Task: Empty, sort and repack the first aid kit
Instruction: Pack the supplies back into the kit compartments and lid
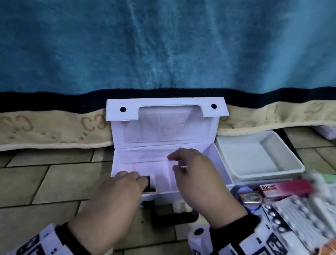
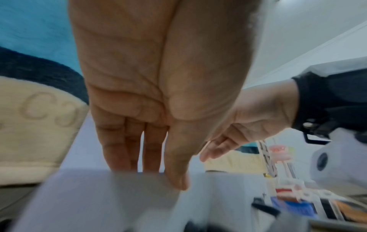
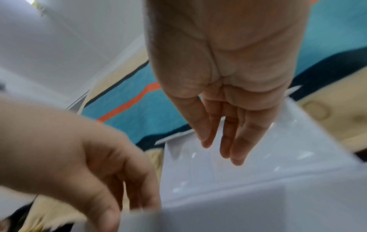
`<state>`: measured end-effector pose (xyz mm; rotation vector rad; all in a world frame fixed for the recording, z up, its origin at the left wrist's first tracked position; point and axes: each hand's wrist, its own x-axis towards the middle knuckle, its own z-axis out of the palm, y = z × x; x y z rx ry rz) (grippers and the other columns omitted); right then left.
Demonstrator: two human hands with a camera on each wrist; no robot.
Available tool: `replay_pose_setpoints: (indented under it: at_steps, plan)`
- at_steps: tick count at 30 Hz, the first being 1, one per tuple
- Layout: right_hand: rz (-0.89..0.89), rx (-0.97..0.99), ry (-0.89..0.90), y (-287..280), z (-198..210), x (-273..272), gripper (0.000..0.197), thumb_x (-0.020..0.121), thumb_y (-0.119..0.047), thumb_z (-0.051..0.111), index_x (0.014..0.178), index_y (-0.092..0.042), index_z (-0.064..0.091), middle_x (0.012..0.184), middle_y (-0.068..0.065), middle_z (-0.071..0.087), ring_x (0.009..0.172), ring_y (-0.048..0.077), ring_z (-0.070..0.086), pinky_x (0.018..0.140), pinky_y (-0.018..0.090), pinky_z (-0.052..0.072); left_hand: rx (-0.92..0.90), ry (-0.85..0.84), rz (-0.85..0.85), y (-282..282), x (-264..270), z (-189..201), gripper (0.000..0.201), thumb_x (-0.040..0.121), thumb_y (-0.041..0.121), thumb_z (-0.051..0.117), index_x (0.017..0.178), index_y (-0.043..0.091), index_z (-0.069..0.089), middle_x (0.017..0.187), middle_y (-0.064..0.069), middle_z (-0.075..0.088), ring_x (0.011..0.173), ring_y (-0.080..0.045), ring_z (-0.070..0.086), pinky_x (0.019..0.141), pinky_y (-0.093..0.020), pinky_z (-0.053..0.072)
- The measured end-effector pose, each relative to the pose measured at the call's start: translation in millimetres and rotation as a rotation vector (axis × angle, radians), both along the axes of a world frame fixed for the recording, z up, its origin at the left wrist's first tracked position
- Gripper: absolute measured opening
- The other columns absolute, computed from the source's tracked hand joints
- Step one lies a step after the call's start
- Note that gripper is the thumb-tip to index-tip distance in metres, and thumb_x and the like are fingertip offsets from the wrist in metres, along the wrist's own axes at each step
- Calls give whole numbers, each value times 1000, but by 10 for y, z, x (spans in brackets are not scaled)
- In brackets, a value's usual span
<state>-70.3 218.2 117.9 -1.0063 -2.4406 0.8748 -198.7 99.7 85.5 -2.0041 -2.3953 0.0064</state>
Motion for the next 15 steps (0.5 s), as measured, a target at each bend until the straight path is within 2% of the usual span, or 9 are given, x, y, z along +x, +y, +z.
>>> replay_pose_setpoints:
  at_steps: [2, 4, 6, 8, 9, 10, 12, 14, 15]
  plan:
    - [-98, -31, 61, 64, 161, 328, 25, 89, -13, 53, 106, -27, 65, 110, -8, 63, 96, 7, 61, 83, 16, 46, 33, -51, 2, 127, 83, 137, 44, 33, 15, 89, 64, 29, 61, 58, 11, 57, 51, -13, 58, 39, -21, 47]
    - [-210, -37, 97, 143, 260, 694, 21, 87, -14, 56, 96, -30, 66, 98, -10, 67, 83, 3, 62, 69, 8, 44, 65, -78, 0, 274, 233, 290, 34, 49, 19, 88, 71, 27, 64, 66, 10, 61, 58, -16, 62, 42, -28, 51]
    - [-343, 16, 93, 214, 293, 1061, 19, 85, -14, 58, 92, -29, 66, 89, -11, 67, 75, 1, 61, 65, 9, 43, 59, -151, -23, 430, 406, 427, 18, 73, 21, 75, 88, 25, 66, 85, 7, 65, 80, -20, 64, 60, -37, 56]
    - [-474, 47, 30, 225, 252, 1388, 13, 84, -18, 61, 90, -30, 65, 79, -13, 66, 72, 4, 62, 66, 20, 47, 63, -202, -102, 593, 576, 488, 19, 89, 25, 56, 107, 27, 61, 107, 7, 60, 101, -20, 58, 81, -38, 51]
    - [-515, 47, -44, 202, 209, 1512, 9, 84, -23, 62, 89, -31, 64, 75, -14, 64, 72, 6, 62, 66, 23, 46, 75, -204, -142, 668, 651, 499, 22, 92, 28, 50, 113, 30, 57, 113, 9, 57, 107, -18, 54, 88, -36, 47]
    - [-538, 34, -149, 161, 147, 1606, 8, 83, -29, 63, 90, -31, 63, 74, -14, 63, 74, 9, 62, 68, 24, 45, 74, -208, -176, 750, 726, 512, 24, 95, 29, 45, 117, 31, 54, 117, 11, 53, 111, -16, 51, 92, -33, 44]
    - [-507, -35, -380, 44, -1, 1691, 23, 81, -44, 61, 100, -31, 61, 86, -12, 65, 86, 12, 62, 71, 25, 44, 45, -243, -220, 913, 875, 540, 24, 96, 29, 41, 116, 31, 53, 119, 11, 51, 111, -14, 49, 93, -32, 42]
    - [-470, -83, -500, -80, -83, 1678, 34, 84, -52, 52, 106, -28, 59, 101, -5, 66, 96, 17, 62, 73, 27, 44, 13, -271, -274, 1083, 1015, 566, 23, 96, 28, 40, 112, 26, 57, 117, 7, 54, 107, -15, 52, 89, -34, 44]
    - [-469, -84, -516, -134, -91, 1656, 34, 87, -51, 49, 107, -26, 58, 105, -1, 64, 100, 20, 61, 75, 28, 45, -5, -274, -303, 1171, 1084, 573, 23, 97, 28, 40, 111, 24, 58, 116, 5, 55, 106, -16, 53, 88, -34, 45]
